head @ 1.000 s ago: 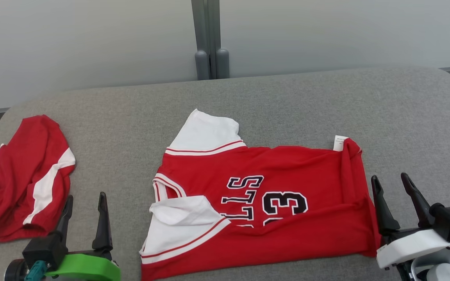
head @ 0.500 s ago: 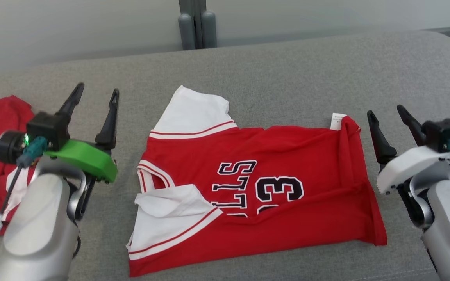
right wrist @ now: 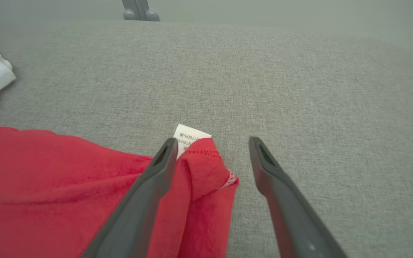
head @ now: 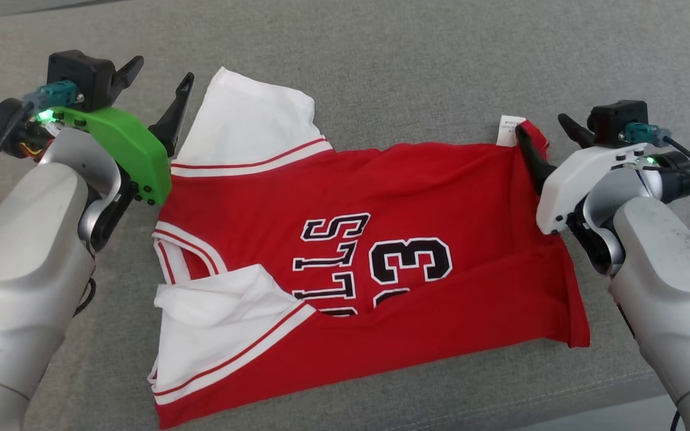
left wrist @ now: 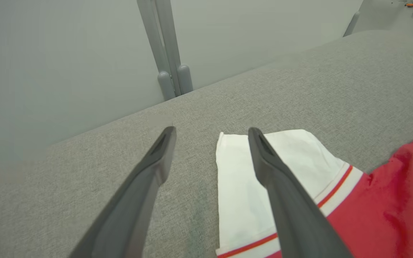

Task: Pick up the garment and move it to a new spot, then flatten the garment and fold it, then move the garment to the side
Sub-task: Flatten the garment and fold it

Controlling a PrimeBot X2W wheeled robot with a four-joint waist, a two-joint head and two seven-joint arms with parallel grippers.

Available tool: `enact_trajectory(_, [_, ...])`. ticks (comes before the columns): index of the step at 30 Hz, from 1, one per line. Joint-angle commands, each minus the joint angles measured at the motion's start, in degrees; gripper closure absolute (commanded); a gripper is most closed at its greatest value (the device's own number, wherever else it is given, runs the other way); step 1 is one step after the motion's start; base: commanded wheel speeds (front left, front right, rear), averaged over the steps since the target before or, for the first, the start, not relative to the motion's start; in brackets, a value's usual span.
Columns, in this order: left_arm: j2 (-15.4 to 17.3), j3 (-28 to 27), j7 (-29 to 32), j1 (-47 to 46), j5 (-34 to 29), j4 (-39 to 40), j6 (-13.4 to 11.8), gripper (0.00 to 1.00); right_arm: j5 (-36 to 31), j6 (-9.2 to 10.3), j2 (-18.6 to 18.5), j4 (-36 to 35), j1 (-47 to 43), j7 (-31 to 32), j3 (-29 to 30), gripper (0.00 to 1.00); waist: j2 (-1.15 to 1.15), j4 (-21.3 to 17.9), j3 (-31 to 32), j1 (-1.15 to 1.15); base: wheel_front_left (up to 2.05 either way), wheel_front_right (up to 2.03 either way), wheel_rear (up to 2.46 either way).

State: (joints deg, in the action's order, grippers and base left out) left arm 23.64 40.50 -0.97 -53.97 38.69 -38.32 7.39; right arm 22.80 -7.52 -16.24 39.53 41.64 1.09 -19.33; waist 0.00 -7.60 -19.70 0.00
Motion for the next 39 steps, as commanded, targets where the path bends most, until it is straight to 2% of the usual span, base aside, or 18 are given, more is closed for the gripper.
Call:
enact_trajectory(1, [1.10,1.51,0.36,-1.65,1.29,-1.06,0.11,0.00,0.77,0.08,0.52,0.98,1.29,0.05,-0.95,0.00,0.00,-2.66,-3.59,0.00,0.00,0.00,0.00])
enact_trajectory(9, [2.81,9.89,2.11,-5.94,9.07,-5.61,0.12,0.00,3.95,0.08,1.51,5.25,5.11,-0.93,-6.10,0.00,0.00,-4.79,-5.47,0.00,0.00,0.00,0.00])
enact_trajectory(17, [3.54,15.88,1.76,-10.39,12.63,-8.93,0.12,0.00,7.16,0.08,3.06,7.80,7.82,-2.15,-10.21,0.00,0.00,-6.31,-7.85,0.00,0.00,0.00,0.00])
enact_trajectory(30, [3.11,20.78,1.91,-14.16,18.21,-15.49,0.12,0.02,13.03,0.03,4.50,8.76,10.26,-1.41,-16.88,0.00,0.00,-9.10,-9.77,0.00,0.00,0.00,0.00])
enact_trajectory(31, [3.03,21.47,2.14,-14.13,18.63,-15.52,0.12,0.58,13.71,0.03,4.38,8.32,10.30,-1.40,-17.56,0.52,0.00,-9.07,-9.76,0.00,0.00,0.00,0.00])
enact_trajectory(32, [2.98,21.94,2.07,-14.13,18.93,-15.53,0.12,0.99,14.21,0.03,4.18,8.07,10.39,-1.56,-17.88,0.86,0.00,-8.99,-9.71,0.00,0.00,0.00,0.00])
enact_trajectory(33, [3.05,22.48,1.75,-14.13,19.39,-15.52,0.12,1.00,14.65,0.03,3.79,7.93,10.44,-1.66,-18.24,1.00,0.00,-8.84,-9.58,0.00,0.00,0.00,0.00])
enact_trajectory(39, [2.94,23.35,-2.71,-15.65,21.70,-14.39,0.12,1.00,15.92,0.10,1.26,7.32,11.17,-5.12,-18.97,1.00,0.00,-6.78,-7.73,0.00,0.00,0.00,0.00])
